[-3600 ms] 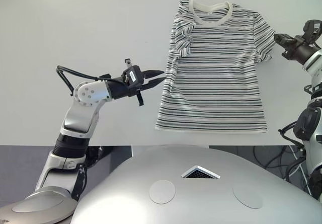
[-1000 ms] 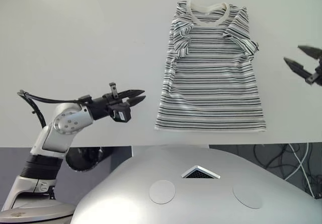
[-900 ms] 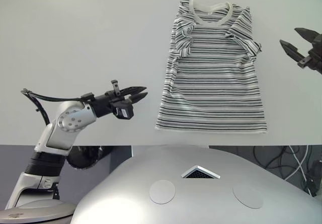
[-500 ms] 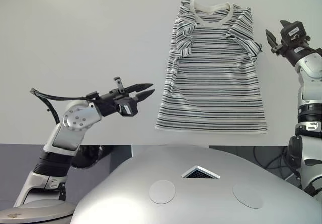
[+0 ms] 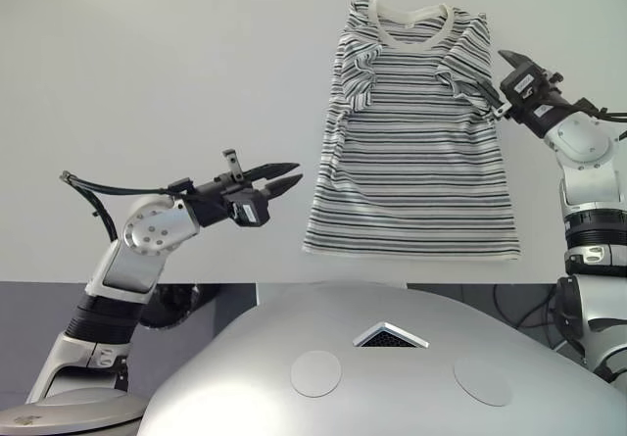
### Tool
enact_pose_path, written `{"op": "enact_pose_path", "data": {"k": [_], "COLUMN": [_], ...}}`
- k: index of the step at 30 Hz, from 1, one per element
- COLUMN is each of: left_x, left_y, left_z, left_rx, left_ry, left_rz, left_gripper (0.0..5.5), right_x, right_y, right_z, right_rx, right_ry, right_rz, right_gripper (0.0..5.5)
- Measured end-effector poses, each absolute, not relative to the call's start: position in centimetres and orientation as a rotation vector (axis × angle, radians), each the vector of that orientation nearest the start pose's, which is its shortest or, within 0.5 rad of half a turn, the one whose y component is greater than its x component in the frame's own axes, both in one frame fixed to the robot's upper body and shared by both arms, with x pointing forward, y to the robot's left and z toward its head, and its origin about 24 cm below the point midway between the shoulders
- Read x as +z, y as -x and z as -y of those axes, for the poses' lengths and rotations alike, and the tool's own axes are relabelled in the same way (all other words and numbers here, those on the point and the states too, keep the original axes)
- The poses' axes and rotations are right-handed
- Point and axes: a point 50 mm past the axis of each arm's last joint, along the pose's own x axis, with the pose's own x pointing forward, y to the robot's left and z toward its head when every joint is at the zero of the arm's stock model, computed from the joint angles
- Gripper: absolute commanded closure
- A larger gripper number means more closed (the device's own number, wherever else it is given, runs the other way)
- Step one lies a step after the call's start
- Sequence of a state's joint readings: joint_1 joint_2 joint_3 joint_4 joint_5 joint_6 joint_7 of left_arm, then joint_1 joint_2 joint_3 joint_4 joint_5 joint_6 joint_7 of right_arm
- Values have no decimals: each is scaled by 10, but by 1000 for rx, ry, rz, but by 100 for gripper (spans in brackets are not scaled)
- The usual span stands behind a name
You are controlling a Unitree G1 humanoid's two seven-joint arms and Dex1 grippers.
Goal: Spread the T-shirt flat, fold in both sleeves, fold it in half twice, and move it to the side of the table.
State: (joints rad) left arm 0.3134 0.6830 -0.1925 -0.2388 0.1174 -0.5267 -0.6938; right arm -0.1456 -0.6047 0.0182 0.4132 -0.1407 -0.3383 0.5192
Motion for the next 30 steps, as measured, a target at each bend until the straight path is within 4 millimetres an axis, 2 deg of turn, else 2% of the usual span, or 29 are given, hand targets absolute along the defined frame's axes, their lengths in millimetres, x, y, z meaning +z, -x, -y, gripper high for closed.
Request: {"op": "enact_pose_path", "data": {"k": [5,7,9,10,13,14,15,17,19,21,23,28,30], "left_x": [55,55,56,59,66,67,65,60,52,42,35,33,33], "left_y": [-156,-157,-159,-161,-157,-147,-139,-125,-111,-101,-97,-92,-94], "left_z": [-169,-168,-169,-171,-178,-183,-186,-187,-190,-192,-194,-195,-194], "left_rx": [-1133,-1131,-1120,-1098,-1077,-1113,-1159,-1241,-1344,-1428,-1486,-1575,-1604], "left_ry": [-751,-762,-790,-834,-995,-1062,-1096,-1167,-1231,-1265,-1283,-1276,-1283], "left_rz": [127,126,145,177,294,338,352,396,406,401,392,412,434], "left_gripper": [474,474,474,474,474,474,474,474,474,447,408,408,408], "right_x": [32,29,38,48,87,106,116,125,139,147,146,145,149], "right_y": [-249,-243,-238,-232,-208,-186,-170,-155,-153,-159,-161,-162,-162], "right_z": [231,231,239,245,285,305,317,330,341,342,340,332,323], "right_rx": [660,692,693,703,713,765,804,842,837,833,840,869,901], "right_ry": [753,761,682,618,473,458,470,483,519,534,536,545,559], "right_rz": [-146,-174,-172,-152,-121,-131,-162,-214,-239,-233,-237,-264,-251], "right_gripper": [324,324,324,324,324,324,324,324,324,321,321,321,321]}}
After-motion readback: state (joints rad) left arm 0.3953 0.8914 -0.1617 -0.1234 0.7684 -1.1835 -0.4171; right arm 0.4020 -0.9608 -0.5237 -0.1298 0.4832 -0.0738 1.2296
